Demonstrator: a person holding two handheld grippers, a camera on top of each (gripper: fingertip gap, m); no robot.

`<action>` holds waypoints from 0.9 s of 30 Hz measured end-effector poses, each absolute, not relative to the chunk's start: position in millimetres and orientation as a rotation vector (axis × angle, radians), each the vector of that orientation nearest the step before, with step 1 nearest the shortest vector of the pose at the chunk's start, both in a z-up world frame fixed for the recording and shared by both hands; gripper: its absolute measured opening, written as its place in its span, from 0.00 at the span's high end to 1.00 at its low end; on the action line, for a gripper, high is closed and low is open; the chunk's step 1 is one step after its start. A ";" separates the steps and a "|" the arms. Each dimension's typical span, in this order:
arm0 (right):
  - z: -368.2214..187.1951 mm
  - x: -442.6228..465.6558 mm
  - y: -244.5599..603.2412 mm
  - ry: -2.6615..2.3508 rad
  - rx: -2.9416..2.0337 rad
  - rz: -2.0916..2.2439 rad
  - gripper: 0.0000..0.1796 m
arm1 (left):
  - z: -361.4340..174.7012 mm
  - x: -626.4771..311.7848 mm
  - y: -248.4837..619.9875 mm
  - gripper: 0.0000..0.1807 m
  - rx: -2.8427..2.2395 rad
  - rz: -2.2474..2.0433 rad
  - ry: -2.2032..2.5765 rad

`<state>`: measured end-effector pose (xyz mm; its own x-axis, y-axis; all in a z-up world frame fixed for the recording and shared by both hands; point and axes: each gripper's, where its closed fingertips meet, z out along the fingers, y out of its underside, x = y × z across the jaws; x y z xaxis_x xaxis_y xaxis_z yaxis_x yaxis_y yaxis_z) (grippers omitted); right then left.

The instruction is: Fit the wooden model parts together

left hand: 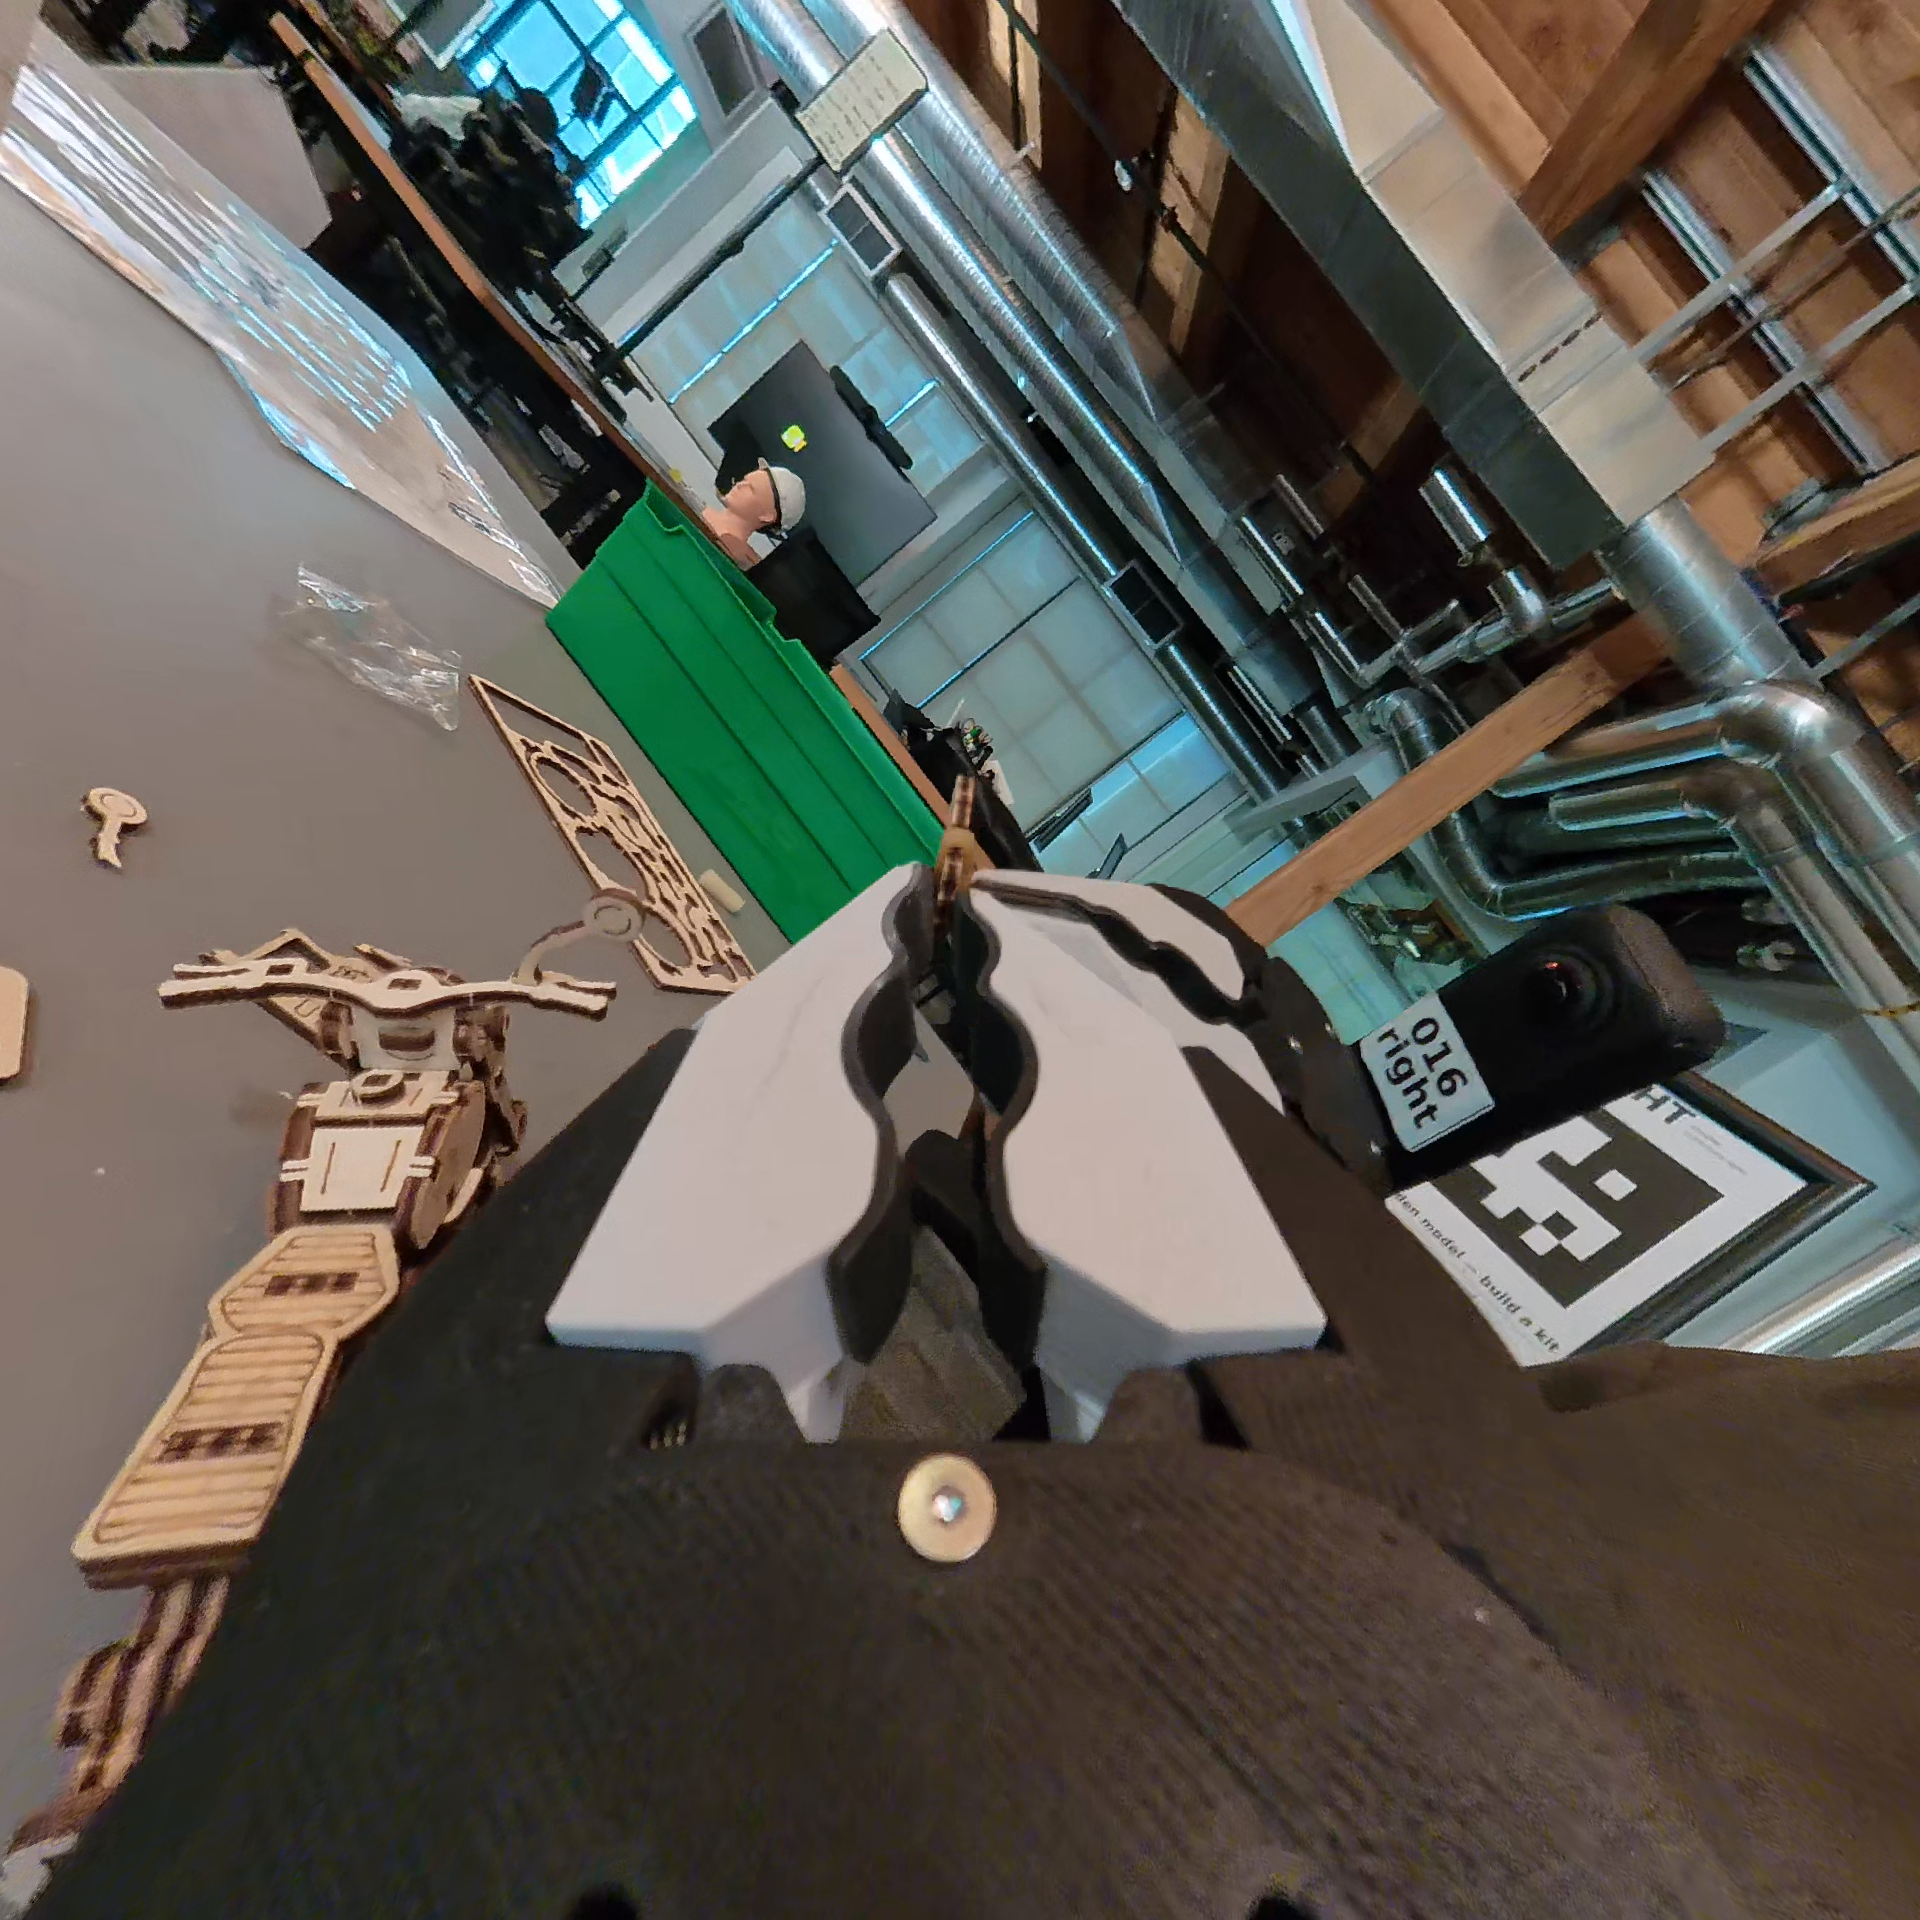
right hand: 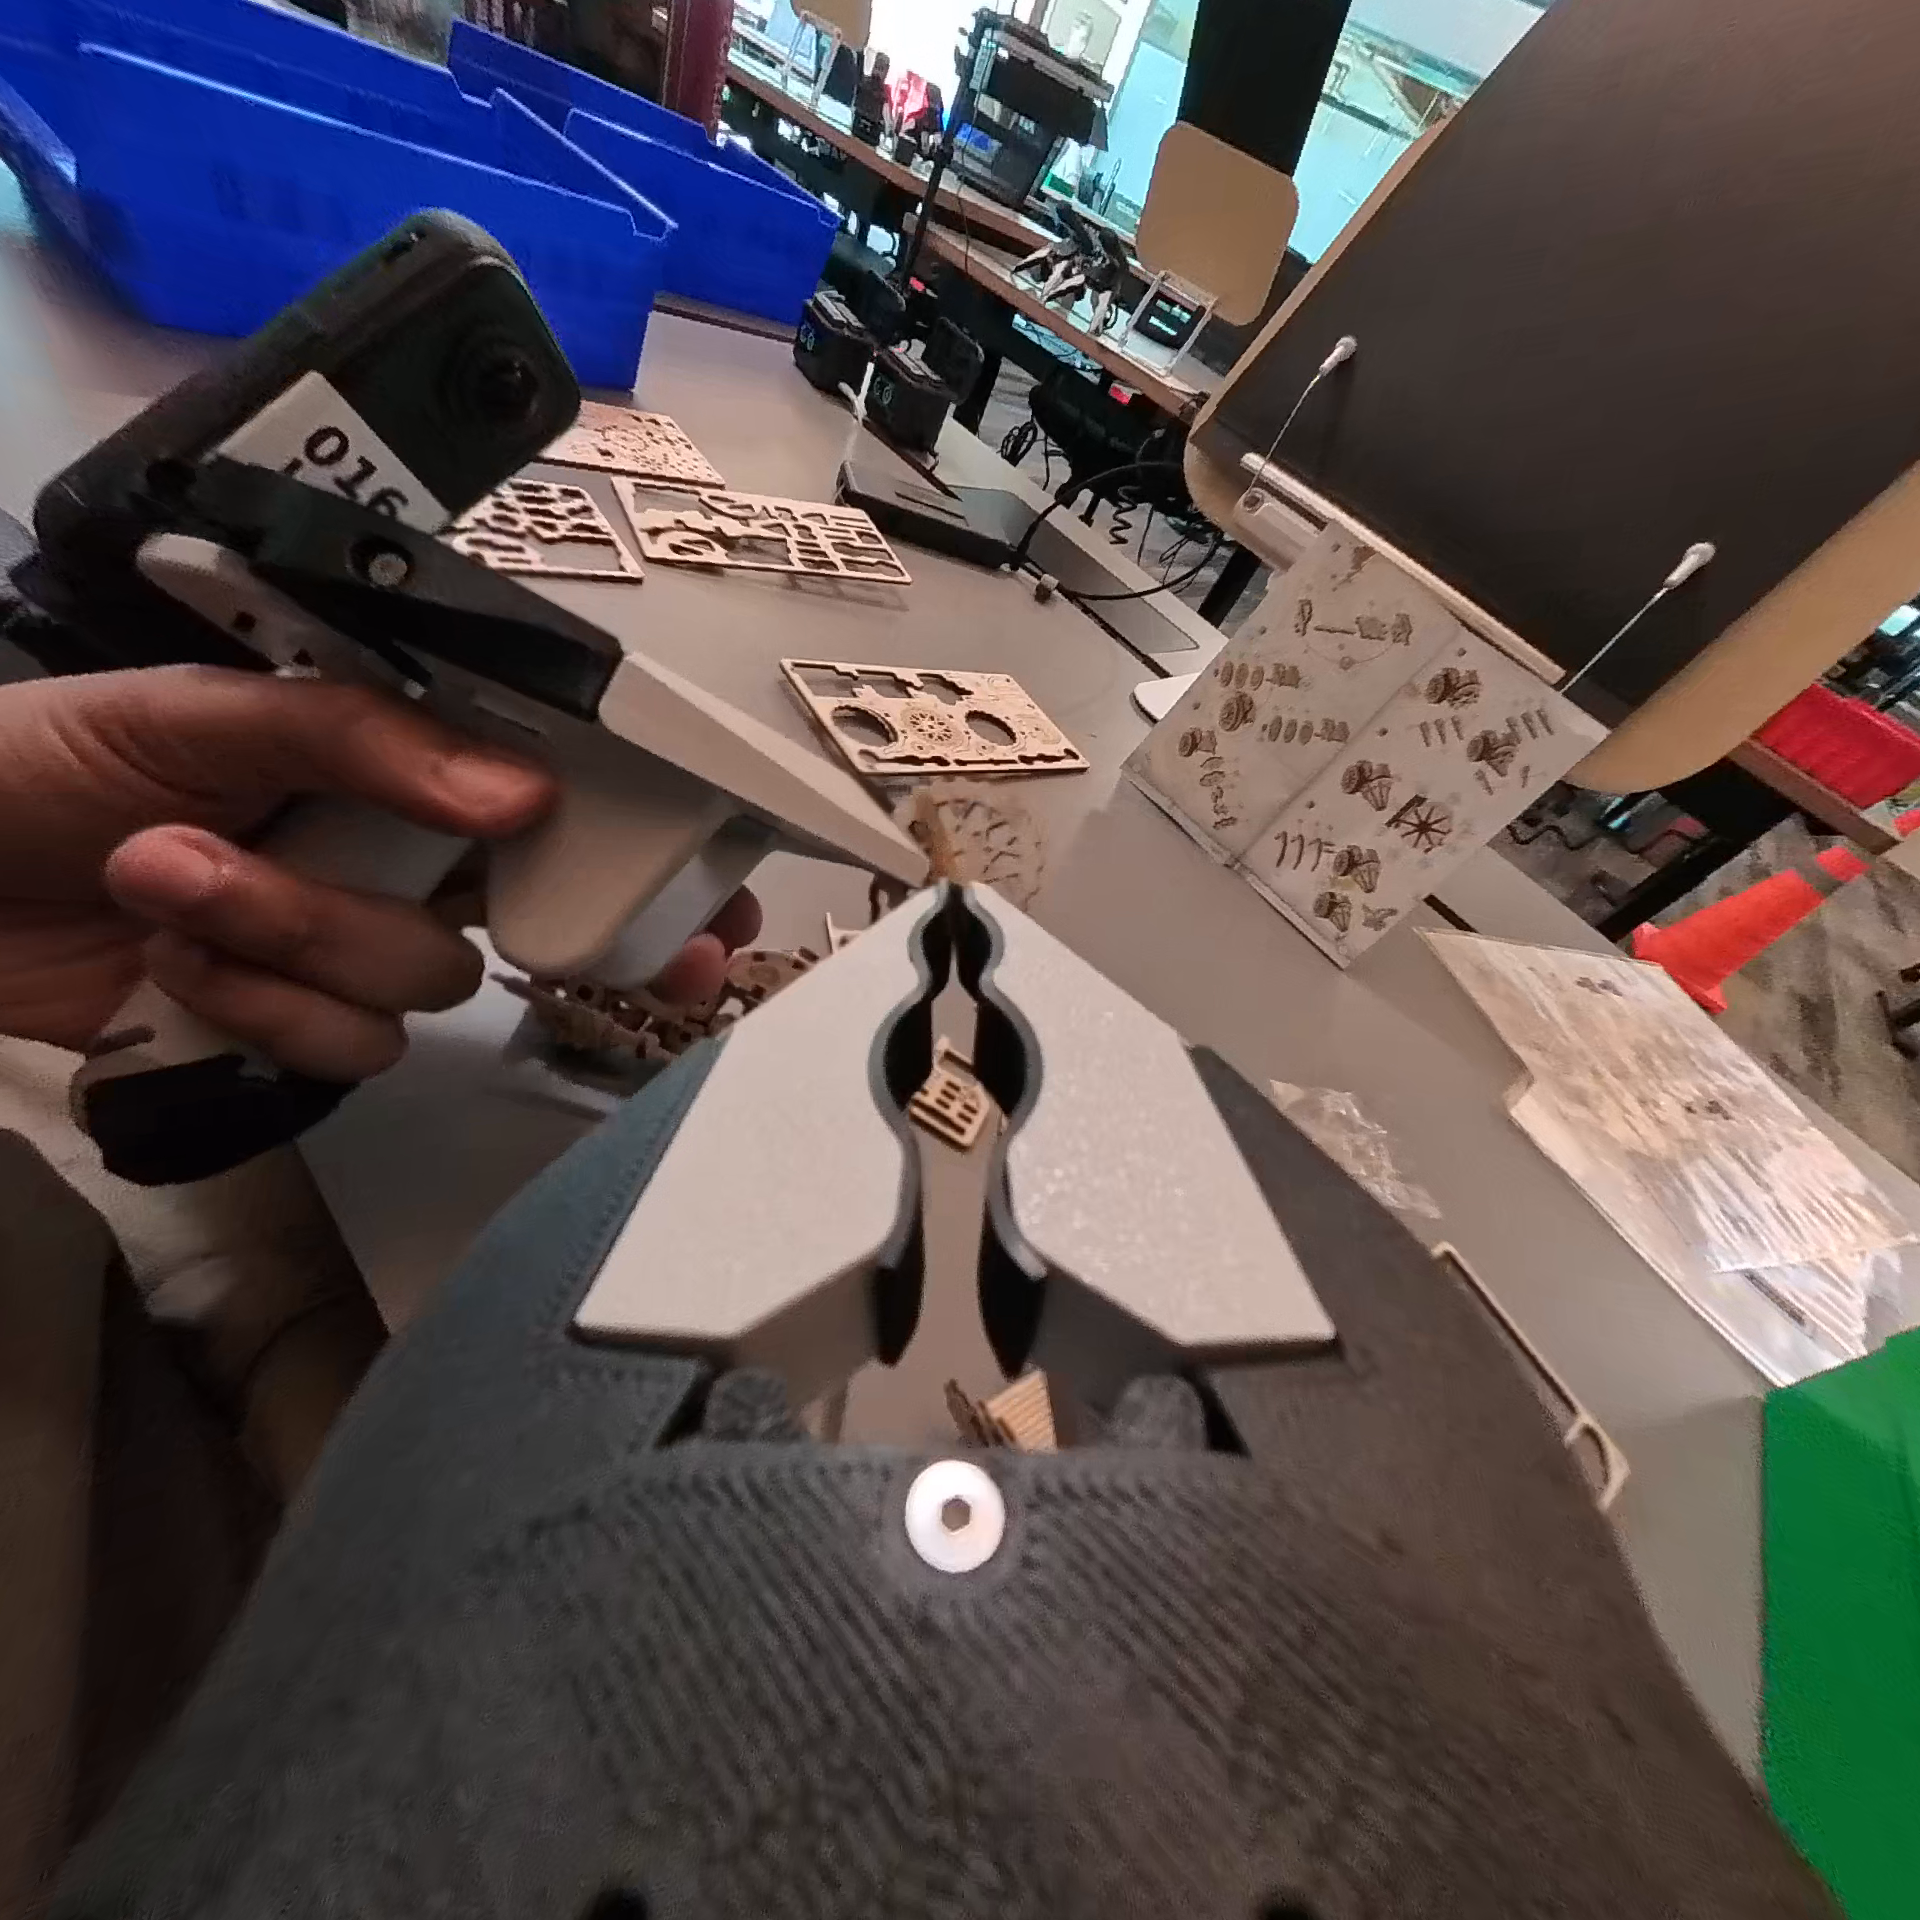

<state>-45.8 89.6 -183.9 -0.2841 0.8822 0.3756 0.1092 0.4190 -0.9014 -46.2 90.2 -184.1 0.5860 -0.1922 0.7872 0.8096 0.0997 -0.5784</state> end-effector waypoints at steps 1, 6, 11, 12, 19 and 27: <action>-183.7 -45.9 90.7 -1.690 -0.868 0.974 1.00 | -184.8 -46.3 90.5 1.00 -1.270 -0.798 -0.613; -174.4 -45.9 112.4 -1.624 -0.817 0.816 1.00 | -190.7 -43.5 92.7 1.00 -1.317 -0.765 -0.609; -170.8 -41.6 100.8 -1.635 -0.857 1.069 1.00 | -193.6 -43.9 93.9 1.00 -1.309 -0.806 -0.634; -172.7 -41.3 100.3 -1.640 -0.838 1.054 1.00 | -194.3 -46.0 93.4 1.00 -1.301 -0.816 -0.645; -191.9 -43.4 86.4 -1.720 -0.749 0.937 0.87 | -193.9 -46.0 93.1 1.00 -1.278 -0.873 -0.656; -195.2 -44.7 87.5 -1.730 -0.786 0.976 0.90 | -194.0 -44.5 93.3 1.00 -1.290 -0.865 -0.636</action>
